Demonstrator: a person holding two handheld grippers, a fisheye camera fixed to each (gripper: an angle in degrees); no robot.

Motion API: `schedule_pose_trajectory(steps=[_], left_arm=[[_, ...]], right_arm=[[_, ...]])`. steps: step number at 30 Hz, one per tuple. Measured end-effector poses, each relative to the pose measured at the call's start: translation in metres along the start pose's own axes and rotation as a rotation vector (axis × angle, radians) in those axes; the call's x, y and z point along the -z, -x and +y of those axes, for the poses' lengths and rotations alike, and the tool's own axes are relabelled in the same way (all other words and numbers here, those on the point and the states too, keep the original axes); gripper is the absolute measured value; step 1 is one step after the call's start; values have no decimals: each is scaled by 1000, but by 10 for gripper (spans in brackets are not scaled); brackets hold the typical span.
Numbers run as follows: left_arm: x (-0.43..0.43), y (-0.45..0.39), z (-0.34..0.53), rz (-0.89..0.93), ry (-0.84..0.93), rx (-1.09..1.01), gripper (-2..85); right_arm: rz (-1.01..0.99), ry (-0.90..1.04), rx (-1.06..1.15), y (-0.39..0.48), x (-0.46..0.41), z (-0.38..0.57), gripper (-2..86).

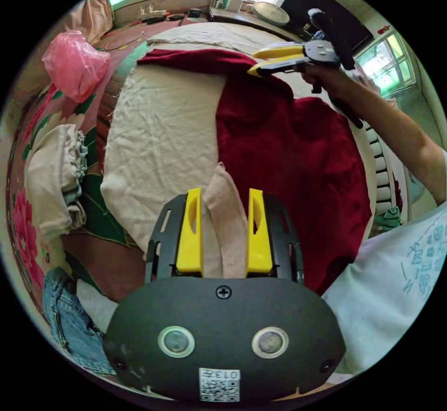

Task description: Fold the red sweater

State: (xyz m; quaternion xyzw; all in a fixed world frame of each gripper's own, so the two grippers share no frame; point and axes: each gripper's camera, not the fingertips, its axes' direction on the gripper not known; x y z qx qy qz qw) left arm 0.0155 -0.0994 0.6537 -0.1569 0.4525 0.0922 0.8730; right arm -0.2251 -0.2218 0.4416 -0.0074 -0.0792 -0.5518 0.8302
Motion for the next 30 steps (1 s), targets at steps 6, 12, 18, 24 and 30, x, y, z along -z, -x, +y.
schedule_pose_trajectory(steps=[6,12,18,24,30], left_arm=[[-10,6,11,-45,25,-19,34],[34,5,29,-111,-67,-43,9],[91,21,41,-140,-262,4,5],[47,34,29,-275,-168,17,12],[34,48,74,-307,-149,67,57]], right_arm=[[14,85,-8,-8,-12,-6,48],[-7,-67,-154,-48,38,38,35],[-30,-338,-430,-108,100,81,36],[2,-106,-609,-134,68,101,53],[-71,-68,-681,-117,107,178,128]])
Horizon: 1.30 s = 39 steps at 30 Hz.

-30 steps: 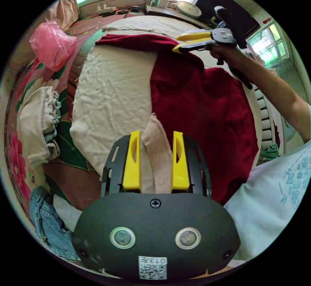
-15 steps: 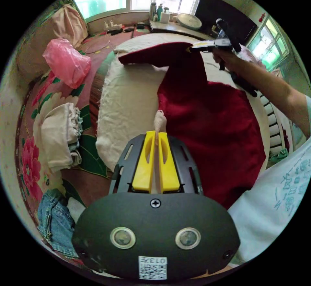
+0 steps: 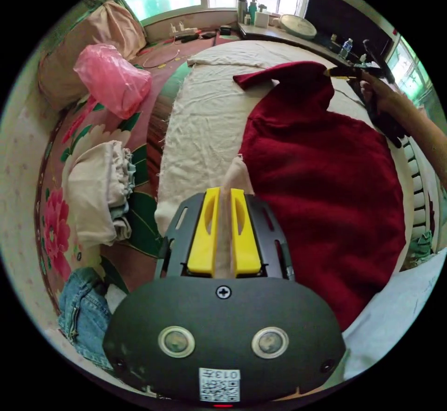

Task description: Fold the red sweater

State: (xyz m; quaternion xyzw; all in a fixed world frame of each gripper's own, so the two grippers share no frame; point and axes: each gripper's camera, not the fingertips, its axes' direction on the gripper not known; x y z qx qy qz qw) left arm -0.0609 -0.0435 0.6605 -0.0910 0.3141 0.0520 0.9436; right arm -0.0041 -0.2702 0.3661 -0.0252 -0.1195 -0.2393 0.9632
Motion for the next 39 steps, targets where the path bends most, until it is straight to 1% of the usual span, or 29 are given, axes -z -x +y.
schedule_pose_trajectory(steps=[2,3,4,5,6,7,8,9,10,11,12,14,15,16,17,18,20,22,25,27,29,31,33,35,37,38,39], left_arm=[[19,7,25,-6,-57,-13,70],[33,8,41,59,-105,-63,75],[47,1,58,161,-148,-150,80],[52,-4,65,219,-159,-199,82],[60,-19,81,330,-148,-292,92],[62,-37,96,405,-105,-363,106],[61,-46,103,431,-72,-386,115],[56,-63,118,456,1,-425,130],[52,-79,134,443,59,-470,139],[51,-85,142,428,73,-479,141],[51,-97,157,428,75,-496,144],[52,-116,177,446,99,-565,144],[52,-127,189,422,121,-600,145],[51,-134,200,406,141,-610,147],[50,-135,204,410,146,-605,148],[49,-138,211,442,143,-586,152],[48,-149,223,469,137,-639,159],[50,-178,239,429,113,-826,164],[39,-212,253,353,133,-1014,164],[29,-223,254,314,157,-1053,150],[21,-228,252,288,176,-1046,112],[17,-229,248,274,183,-1034,51],[14,-231,246,280,205,-1043,31],[17,-232,245,291,209,-1060,22],[32,-226,241,352,192,-1093,15],[38,-221,239,384,179,-1095,15],[49,-211,234,459,173,-1098,13]], right_arm=[[17,-71,117,11,47,58,107],[22,-79,147,15,58,75,100],[26,-103,204,23,81,112,91],[26,-121,220,29,103,151,85],[24,-122,213,32,113,171,84],[8,-103,202,38,129,212,85],[15,-54,199,45,141,253,88],[41,-23,177,48,146,273,90],[102,17,76,48,157,315,94],[139,32,-23,48,170,357,95],[153,41,-72,47,177,378,95],[217,81,-274,43,201,457,96],[225,95,-325,41,206,474,97],[236,114,-430,37,217,507,101],[252,108,-535,32,228,536,105],[252,99,-583,30,233,549,108],[206,69,-731,22,245,589,118],[175,35,-768,22,250,604,120],[158,12,-755,25,250,606,121],[152,37,-744,24,243,602,119],[177,104,-715,28,234,592,110],[221,164,-688,32,227,586,100],[237,177,-672,37,226,581,82],[290,201,-593,48,234,570,38],[318,225,-533,56,246,560,27],[345,196,-497,62,262,554,24],[358,180,-482,64,271,552,22]])
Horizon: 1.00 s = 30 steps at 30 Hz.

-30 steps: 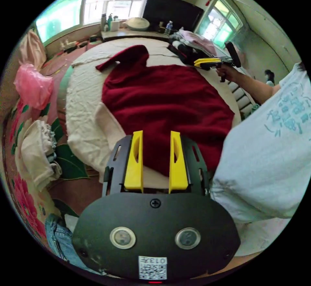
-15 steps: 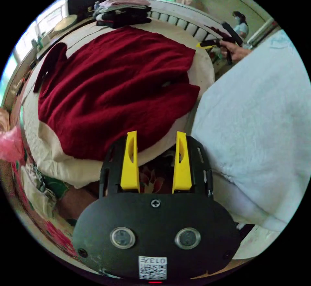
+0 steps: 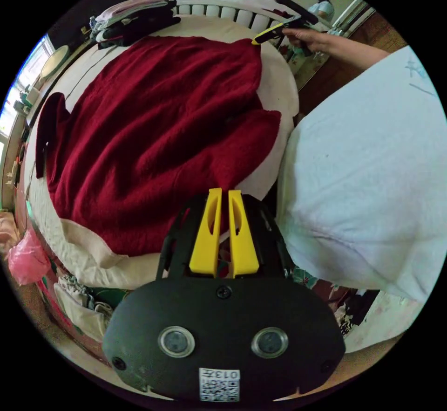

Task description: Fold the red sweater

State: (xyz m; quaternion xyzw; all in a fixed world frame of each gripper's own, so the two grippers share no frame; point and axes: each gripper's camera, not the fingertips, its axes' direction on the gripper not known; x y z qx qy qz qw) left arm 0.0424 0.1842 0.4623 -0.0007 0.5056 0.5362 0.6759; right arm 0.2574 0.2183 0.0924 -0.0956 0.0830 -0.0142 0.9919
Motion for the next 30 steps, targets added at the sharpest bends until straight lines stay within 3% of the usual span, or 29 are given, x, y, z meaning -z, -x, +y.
schedule_pose_trajectory(steps=[4,9,11,13,17,22,25,30], left_arm=[[27,22,26,135,-64,34,14],[-29,35,24,238,7,122,28],[-38,27,23,202,31,140,42],[-22,23,37,195,-84,202,63],[-5,0,45,49,-101,177,88],[-39,-39,13,-195,77,-22,113],[-57,-41,5,-207,110,-52,110],[-58,-24,-10,-175,106,1,43]], right_arm=[[25,-105,46,-10,37,1,21],[28,78,67,-5,-23,-1,43],[29,2,25,-6,-5,7,94],[-4,-60,39,-4,21,14,119],[-339,-154,480,75,69,43,98],[-329,-103,969,192,53,84,95],[-300,-80,1090,220,39,88,89],[-286,20,1105,227,22,71,24]])
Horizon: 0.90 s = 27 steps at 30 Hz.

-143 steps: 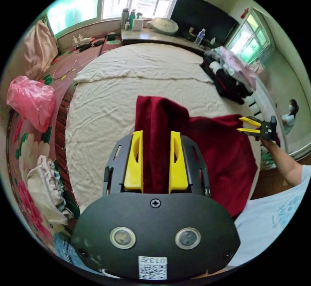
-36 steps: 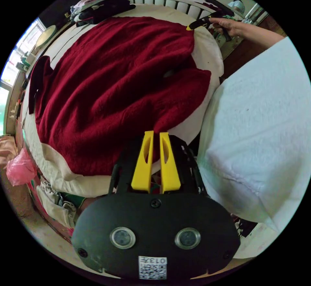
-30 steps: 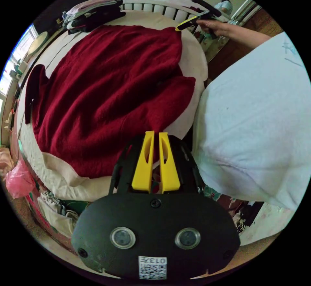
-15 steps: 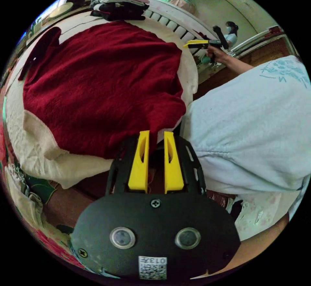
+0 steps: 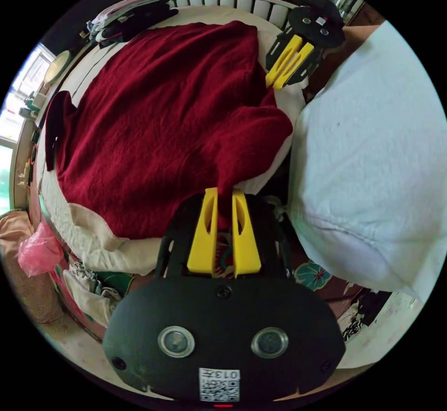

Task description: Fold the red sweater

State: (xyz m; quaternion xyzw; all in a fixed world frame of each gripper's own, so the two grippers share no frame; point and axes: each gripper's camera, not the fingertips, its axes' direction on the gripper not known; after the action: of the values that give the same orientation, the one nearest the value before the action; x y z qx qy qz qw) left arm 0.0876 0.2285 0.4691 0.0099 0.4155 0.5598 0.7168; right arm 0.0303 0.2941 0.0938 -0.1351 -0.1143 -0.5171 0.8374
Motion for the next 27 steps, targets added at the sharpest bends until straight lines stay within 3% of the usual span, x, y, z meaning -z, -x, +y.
schedule_pose_trajectory(steps=[3,7,8,10,14,19,22,27], left_arm=[[13,8,-1,20,-17,-16,28],[28,14,4,75,-22,-61,21],[28,15,5,82,-18,-65,21],[22,23,3,87,25,-57,20],[34,34,-7,94,-4,-33,21],[42,53,-10,134,7,-64,23],[61,74,-13,193,18,-87,23],[92,134,-27,296,36,-130,27]], right_arm=[[-155,21,-63,-22,16,0,11],[-598,-332,-148,-74,82,30,5],[-625,-352,-167,-83,85,37,5],[-546,-218,-176,-86,74,39,5],[-746,-463,-147,-98,104,55,4],[-784,-549,-260,-134,102,72,4],[-804,-542,-184,-141,109,70,4],[-641,-583,-133,-179,129,48,8]])
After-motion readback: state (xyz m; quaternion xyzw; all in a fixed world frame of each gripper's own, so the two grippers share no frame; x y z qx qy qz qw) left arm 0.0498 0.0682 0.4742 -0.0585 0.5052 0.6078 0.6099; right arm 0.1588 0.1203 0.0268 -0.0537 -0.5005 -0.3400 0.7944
